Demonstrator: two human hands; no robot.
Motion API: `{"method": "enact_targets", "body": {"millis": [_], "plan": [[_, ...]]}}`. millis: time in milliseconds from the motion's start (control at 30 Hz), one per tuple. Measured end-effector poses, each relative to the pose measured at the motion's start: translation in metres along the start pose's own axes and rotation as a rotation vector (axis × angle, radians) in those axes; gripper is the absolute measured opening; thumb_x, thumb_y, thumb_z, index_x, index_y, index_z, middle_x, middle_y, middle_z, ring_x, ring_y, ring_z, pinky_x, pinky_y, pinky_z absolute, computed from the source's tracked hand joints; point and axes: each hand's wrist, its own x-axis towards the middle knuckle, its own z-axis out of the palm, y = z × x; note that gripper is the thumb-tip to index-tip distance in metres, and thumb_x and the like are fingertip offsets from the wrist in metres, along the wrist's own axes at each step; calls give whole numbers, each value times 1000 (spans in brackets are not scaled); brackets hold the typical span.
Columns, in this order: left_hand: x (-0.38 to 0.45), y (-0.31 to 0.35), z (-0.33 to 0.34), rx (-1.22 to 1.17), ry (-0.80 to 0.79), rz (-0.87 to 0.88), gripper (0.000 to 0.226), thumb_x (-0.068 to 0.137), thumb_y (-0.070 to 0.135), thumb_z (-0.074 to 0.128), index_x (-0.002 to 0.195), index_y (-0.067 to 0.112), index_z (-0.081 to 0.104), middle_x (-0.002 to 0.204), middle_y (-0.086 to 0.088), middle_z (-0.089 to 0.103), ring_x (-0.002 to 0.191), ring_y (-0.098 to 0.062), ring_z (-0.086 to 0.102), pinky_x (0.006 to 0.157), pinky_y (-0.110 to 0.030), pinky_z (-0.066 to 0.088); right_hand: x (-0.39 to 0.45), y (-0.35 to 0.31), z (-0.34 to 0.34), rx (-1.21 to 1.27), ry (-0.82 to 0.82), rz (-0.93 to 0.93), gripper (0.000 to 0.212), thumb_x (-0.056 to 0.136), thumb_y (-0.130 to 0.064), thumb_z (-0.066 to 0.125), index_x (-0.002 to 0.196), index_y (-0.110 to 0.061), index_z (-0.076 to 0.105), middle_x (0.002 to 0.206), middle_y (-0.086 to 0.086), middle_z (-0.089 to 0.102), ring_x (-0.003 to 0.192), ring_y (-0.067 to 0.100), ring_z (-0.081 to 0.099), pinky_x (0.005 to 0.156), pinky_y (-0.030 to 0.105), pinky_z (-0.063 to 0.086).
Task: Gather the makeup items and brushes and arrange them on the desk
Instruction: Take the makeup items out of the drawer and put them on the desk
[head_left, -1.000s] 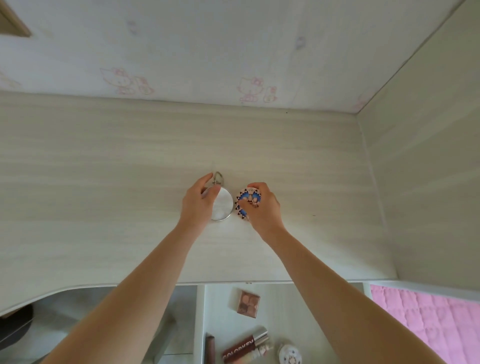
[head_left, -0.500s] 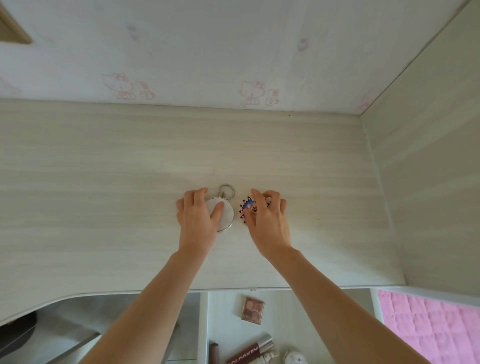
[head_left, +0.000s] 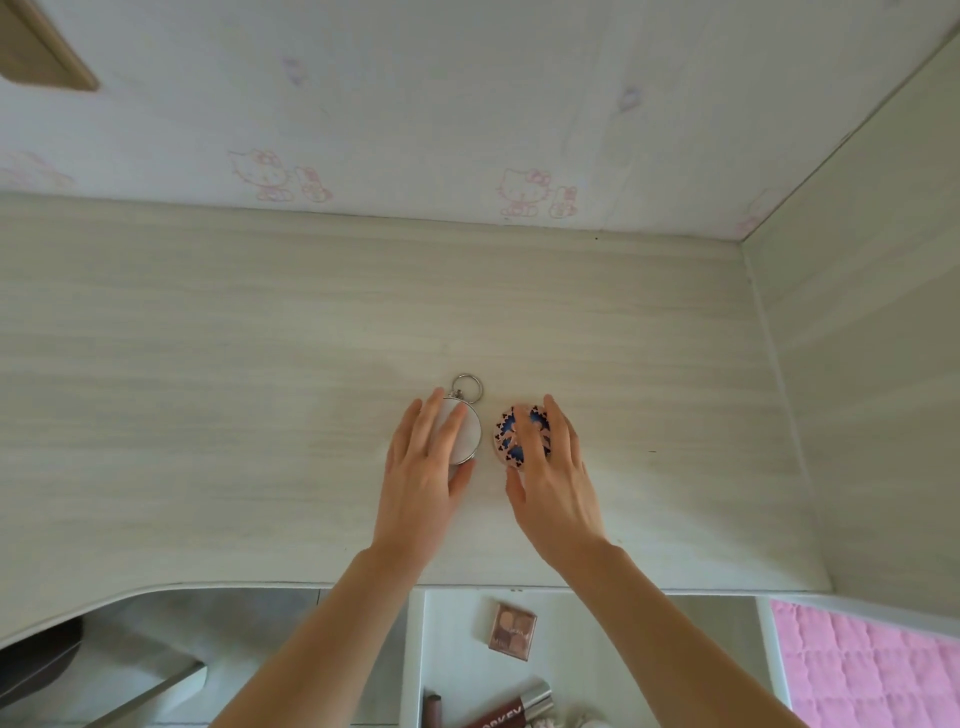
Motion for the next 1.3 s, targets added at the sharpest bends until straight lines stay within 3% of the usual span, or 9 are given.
{"method": "enact_targets", "body": {"millis": [200, 433, 733, 900, 1100, 1300], "plan": [[25, -4, 0, 2, 36, 18, 55, 83, 12, 72, 134, 8, 51, 145, -11, 43, 132, -39, 37, 101, -48, 45, 29, -4, -2, -34, 14, 19, 61, 89, -16, 57, 145, -13, 32, 148, 14, 28, 131, 31, 32, 106, 37, 37], [53, -14, -3, 20, 51, -6, 52, 85, 12, 69, 134, 6, 51, 145, -13, 42, 132, -41, 34, 106, -47, 39, 61, -13, -1, -20, 30, 13, 65, 88, -29, 62, 143, -13, 33, 142, 11, 33, 124, 30, 35, 101, 35, 41], [51, -22, -9, 72, 37, -3, 55, 85, 17, 70, 135, 7, 50, 146, -12, 41, 134, -41, 34, 109, -47, 37, 71, -20, 3, -53, 26, 24, 63, 90, -31, 58, 143, -11, 32, 146, 12, 27, 129, 30, 32, 101, 35, 42], [39, -20, -13, 110, 2, -52, 63, 87, 23, 67, 143, 12, 40, 155, -8, 28, 142, -37, 23, 113, -48, 27, 51, -19, -7, 5, -27, 23, 71, 91, -24, 59, 148, -8, 20, 153, 15, 15, 141, 33, 16, 110, 39, 35], [-3, -17, -22, 59, -26, -73, 60, 92, 20, 60, 145, 10, 35, 157, -6, 23, 146, -30, 14, 117, -47, 21, -8, -14, -14, 23, -47, 29, 62, 95, -21, 51, 148, -7, 21, 155, 13, 16, 145, 30, 11, 113, 39, 31], [-64, 2, -23, -54, 54, -58, 50, 87, 5, 62, 135, 4, 48, 147, -9, 41, 141, -29, 29, 114, -43, 30, -80, -10, -10, 36, -68, 27, 56, 95, -16, 49, 146, -7, 27, 152, 11, 24, 144, 27, 16, 114, 40, 31]]}}
